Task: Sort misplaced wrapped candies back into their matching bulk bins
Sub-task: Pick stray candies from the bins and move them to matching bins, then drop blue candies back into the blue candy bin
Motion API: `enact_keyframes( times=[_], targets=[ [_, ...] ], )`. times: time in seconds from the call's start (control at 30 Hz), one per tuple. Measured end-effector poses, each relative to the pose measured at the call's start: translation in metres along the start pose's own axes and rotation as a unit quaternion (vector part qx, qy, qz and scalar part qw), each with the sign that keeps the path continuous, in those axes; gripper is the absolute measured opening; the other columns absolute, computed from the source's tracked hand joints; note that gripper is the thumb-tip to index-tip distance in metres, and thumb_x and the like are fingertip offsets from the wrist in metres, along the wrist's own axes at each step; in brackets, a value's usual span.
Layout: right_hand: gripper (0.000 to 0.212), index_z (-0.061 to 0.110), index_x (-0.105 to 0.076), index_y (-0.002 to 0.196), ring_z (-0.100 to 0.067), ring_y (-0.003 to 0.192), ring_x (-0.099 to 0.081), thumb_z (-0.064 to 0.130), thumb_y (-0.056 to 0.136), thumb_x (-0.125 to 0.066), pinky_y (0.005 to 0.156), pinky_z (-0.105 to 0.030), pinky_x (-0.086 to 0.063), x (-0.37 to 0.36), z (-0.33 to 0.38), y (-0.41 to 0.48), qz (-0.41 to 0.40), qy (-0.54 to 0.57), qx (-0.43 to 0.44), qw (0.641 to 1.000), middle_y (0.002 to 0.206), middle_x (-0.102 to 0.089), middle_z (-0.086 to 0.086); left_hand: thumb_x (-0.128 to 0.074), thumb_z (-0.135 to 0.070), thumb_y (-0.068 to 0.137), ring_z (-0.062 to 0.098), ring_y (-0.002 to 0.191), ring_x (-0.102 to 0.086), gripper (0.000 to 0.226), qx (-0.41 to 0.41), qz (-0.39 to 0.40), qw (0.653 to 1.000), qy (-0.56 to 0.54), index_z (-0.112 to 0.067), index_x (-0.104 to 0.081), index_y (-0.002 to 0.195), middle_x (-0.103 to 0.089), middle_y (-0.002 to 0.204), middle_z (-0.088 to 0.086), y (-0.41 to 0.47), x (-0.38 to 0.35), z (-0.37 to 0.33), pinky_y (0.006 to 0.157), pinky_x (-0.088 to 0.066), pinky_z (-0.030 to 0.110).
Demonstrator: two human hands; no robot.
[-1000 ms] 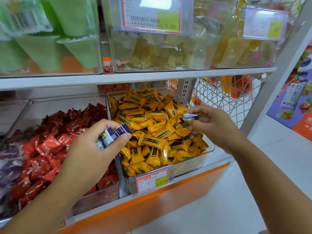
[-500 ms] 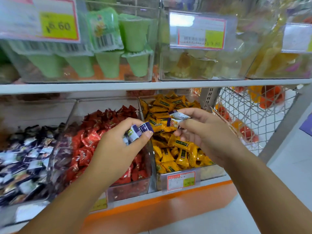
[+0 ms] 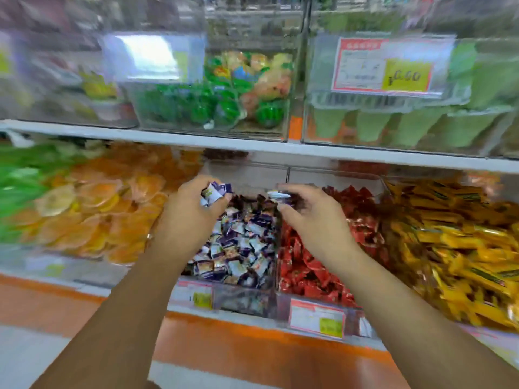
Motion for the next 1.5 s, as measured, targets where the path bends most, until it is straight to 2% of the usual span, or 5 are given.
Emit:
enact_keyframes(
  times=[0.2, 0.83, 1.1, 1.3, 1.5],
  targets=[
    [0.038, 0.028, -0.059, 0.128, -0.005, 0.11, -0.057, 0.009, 0.094, -0.056, 0.094, -0.008, -0.042, -0.01, -0.002, 0.011, 0.068, -0.03, -0.018, 0.997, 0.122, -0.057, 0.006, -0.056, -0.059, 0.085, 0.024, 0.142, -0.021, 0.072, 0.017, 0.106, 0.994, 0.032, -0.031, -0.031, 0.145, -0.029, 0.152, 0.002, 0.003, -0.023, 0.008, 0.11, -0.034, 0.049],
    [0.032, 0.022, -0.069, 0.115, -0.017, 0.097, -0.063, 0.006, 0.095, -0.051, 0.074, -0.018, -0.037, 0.319, -0.113, -0.148, -0.141, -0.316, -0.251, 0.904, 0.105, -0.068, 0.004, -0.043, -0.056, 0.087, -0.017, 0.123, -0.023, 0.044, -0.337, 0.245, 0.907, -0.061, -0.042, -0.054, 0.128, -0.038, 0.135, -0.029, -0.104, -0.197, -0.215, 0.099, -0.006, -0.005],
    [0.029, 0.019, -0.069, 0.087, -0.026, 0.09, -0.061, -0.001, 0.089, -0.048, 0.058, -0.022, -0.03, 0.318, -0.139, -0.133, 0.041, -0.506, -0.265, 0.82, 0.087, -0.064, -0.002, -0.034, -0.054, 0.091, 0.008, 0.142, -0.025, 0.043, -0.471, 0.219, 0.853, 0.041, -0.042, -0.059, 0.124, -0.045, 0.144, -0.017, -0.127, -0.239, -0.273, 0.117, -0.017, 0.05],
    [0.034, 0.028, -0.07, 0.1, -0.005, 0.075, -0.052, 0.0, 0.088, -0.053, 0.057, -0.007, -0.037, 0.342, -0.143, -0.139, -0.065, -0.342, -0.283, 0.894, 0.089, -0.059, 0.012, -0.036, -0.046, 0.1, 0.008, 0.146, 0.017, 0.045, -0.508, 0.361, 0.768, 0.147, -0.051, -0.025, 0.144, 0.001, 0.159, -0.022, -0.156, -0.308, -0.319, 0.115, 0.008, 0.06],
    [0.02, 0.041, -0.072, 0.091, -0.024, 0.124, -0.036, 0.023, 0.089, -0.064, 0.101, -0.033, -0.028, 0.347, -0.146, -0.147, -0.021, -0.457, -0.205, 0.865, 0.134, -0.049, 0.002, -0.028, -0.053, 0.099, 0.003, 0.146, 0.002, 0.041, -0.52, 0.369, 0.738, 0.22, -0.049, -0.037, 0.138, -0.021, 0.153, -0.028, -0.142, -0.32, -0.322, 0.113, 0.005, 0.064]
  ],
)
Point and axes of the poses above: each hand's wrist, its own y-axis towards the middle knuckle, its own x-axis out of the back of the hand, z = x × y, the point moved 9 cm from there along y, towards the middle knuckle
